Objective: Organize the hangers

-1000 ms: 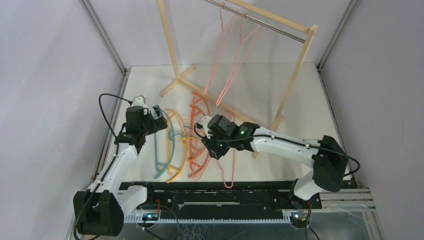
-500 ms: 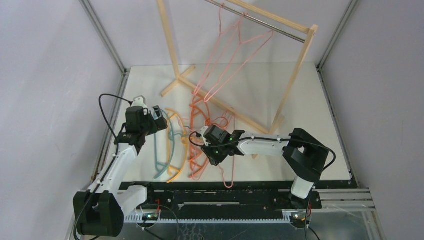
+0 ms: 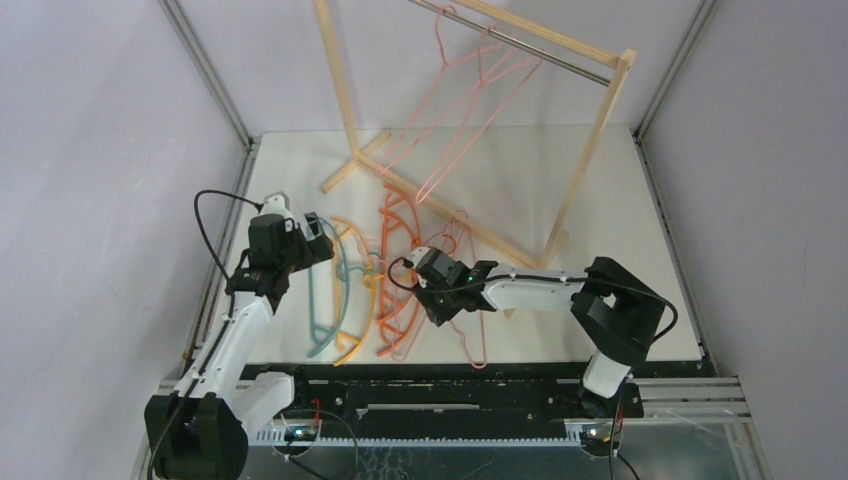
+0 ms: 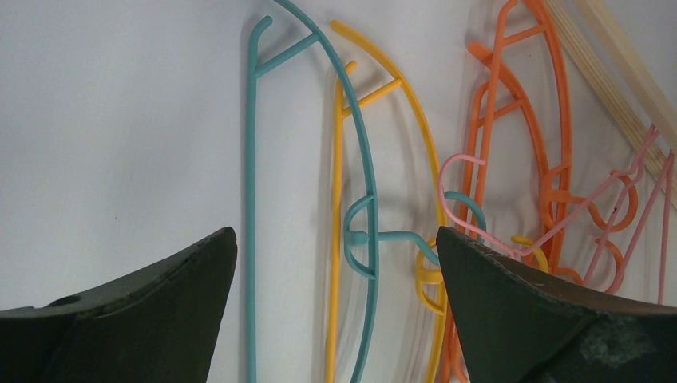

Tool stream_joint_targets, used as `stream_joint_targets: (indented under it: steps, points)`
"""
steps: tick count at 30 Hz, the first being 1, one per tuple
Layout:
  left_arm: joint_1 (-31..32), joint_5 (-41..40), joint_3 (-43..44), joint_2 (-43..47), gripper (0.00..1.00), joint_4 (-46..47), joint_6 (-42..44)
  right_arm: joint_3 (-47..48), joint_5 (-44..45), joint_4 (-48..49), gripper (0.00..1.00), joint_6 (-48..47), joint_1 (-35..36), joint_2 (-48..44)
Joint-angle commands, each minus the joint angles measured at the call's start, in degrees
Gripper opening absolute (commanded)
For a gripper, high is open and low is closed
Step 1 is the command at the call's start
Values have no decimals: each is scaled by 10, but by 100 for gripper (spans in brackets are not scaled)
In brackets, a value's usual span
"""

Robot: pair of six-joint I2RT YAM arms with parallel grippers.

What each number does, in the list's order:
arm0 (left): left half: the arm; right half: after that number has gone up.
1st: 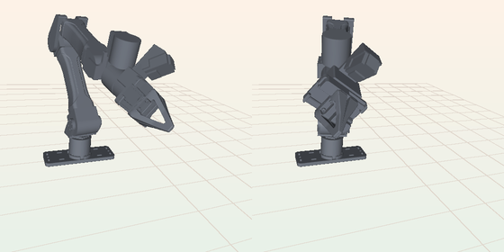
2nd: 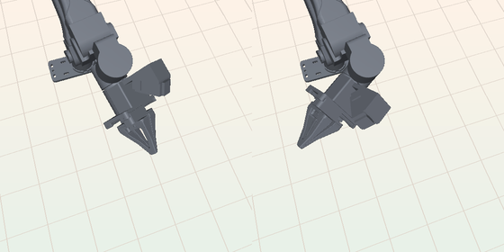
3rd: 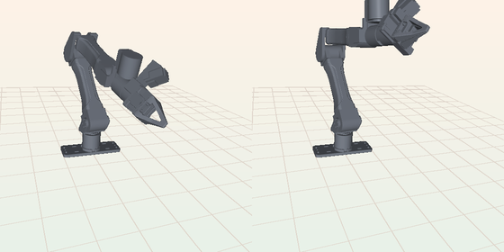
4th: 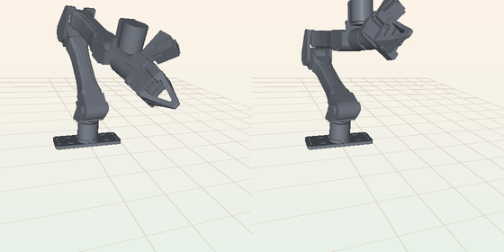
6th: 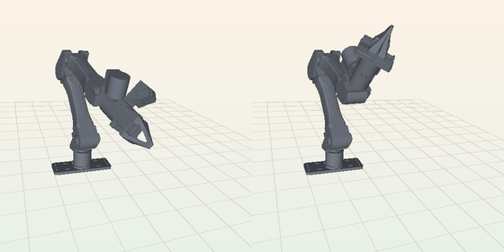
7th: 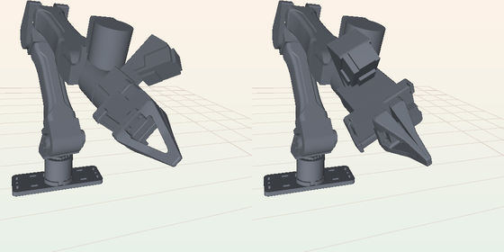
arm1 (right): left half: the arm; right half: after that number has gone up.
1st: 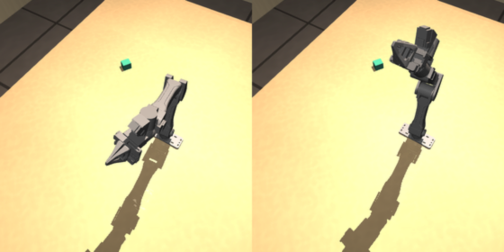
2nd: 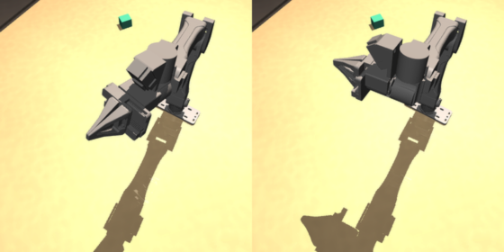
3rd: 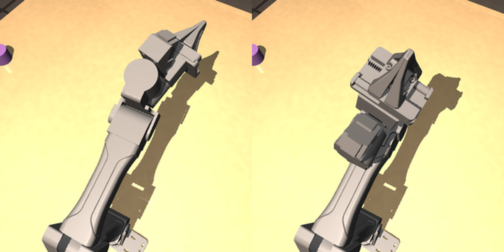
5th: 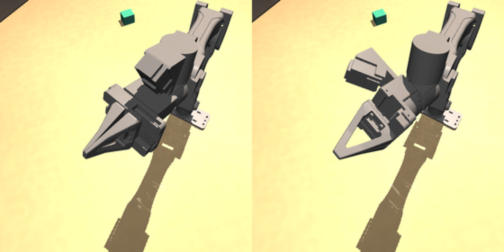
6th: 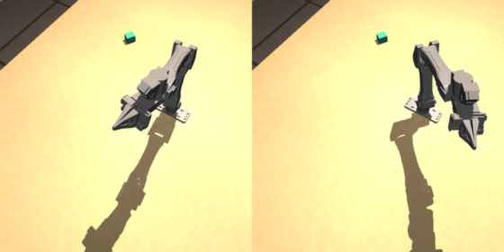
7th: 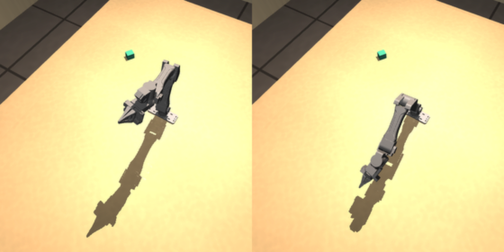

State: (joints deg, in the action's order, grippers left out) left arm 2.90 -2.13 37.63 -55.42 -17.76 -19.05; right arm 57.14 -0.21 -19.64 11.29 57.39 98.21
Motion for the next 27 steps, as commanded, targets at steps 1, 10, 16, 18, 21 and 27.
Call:
stream_joint_targets:
  steps: [1,10,16,18,21,27]
  points:
    - [3,4,-2,11,100,11,6,10,0,-11,42,2,1,-77]
    - [3,1,-10,3,100,35,-15,21,11,-66,52,-1,-27,-98]
    - [3,-4,-2,5,100,35,-21,20,11,-54,55,-10,-37,-58]
    - [3,-6,-2,5,100,35,-22,17,14,-41,56,-1,-44,-50]
    - [3,-3,0,1,100,35,-22,14,4,-24,56,7,-54,-39]
    - [3,-3,4,-1,100,28,-17,9,-8,-12,56,9,-48,-25]
